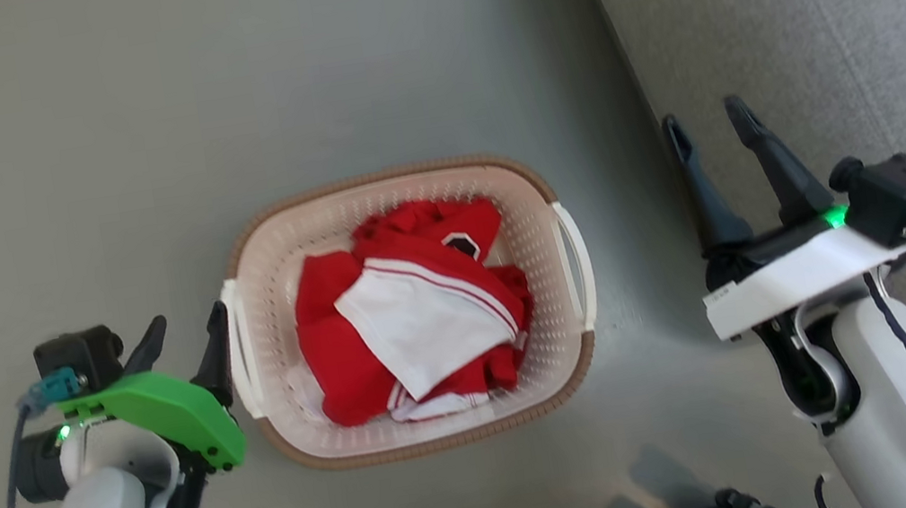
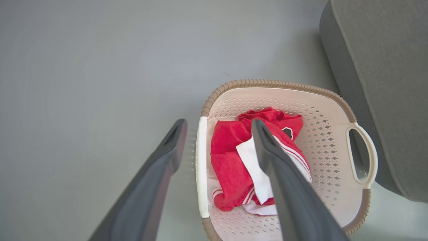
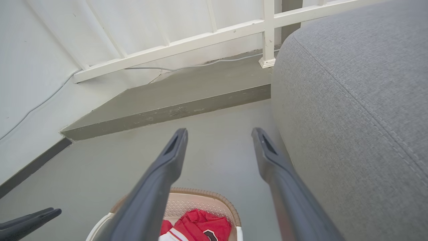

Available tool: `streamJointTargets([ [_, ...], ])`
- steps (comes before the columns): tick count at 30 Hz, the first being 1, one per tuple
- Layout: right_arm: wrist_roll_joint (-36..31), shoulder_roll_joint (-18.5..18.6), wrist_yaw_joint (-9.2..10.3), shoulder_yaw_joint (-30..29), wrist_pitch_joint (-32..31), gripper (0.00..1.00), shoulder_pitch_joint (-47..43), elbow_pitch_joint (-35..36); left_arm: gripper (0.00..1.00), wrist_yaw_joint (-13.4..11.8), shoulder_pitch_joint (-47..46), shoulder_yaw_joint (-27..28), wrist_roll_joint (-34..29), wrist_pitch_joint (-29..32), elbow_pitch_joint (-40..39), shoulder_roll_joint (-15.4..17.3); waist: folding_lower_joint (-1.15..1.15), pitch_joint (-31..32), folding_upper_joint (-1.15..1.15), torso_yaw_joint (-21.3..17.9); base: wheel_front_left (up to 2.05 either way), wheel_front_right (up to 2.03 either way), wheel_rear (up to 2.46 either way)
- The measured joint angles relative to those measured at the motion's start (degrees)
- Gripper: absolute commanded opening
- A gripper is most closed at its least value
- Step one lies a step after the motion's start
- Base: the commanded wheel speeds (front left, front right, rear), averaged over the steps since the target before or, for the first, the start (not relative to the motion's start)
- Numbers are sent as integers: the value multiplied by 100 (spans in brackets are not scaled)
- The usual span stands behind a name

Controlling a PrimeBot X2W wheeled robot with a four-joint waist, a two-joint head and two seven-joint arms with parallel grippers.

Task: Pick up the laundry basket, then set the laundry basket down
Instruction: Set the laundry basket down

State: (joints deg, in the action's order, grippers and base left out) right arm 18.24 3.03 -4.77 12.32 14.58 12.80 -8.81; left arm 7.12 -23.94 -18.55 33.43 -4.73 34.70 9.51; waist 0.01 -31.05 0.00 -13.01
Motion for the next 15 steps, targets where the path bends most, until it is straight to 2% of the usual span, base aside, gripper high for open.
streamJointTargets([
  [9,57,-36,1,108,0,100,374,110,100,0,-612,-258,119,422,527,154,0,-756,0,-136,0,0,0],
  [15,318,-36,43,227,0,100,567,182,100,0,-884,-499,250,667,801,204,0,-1099,0,-222,0,0,0],
])
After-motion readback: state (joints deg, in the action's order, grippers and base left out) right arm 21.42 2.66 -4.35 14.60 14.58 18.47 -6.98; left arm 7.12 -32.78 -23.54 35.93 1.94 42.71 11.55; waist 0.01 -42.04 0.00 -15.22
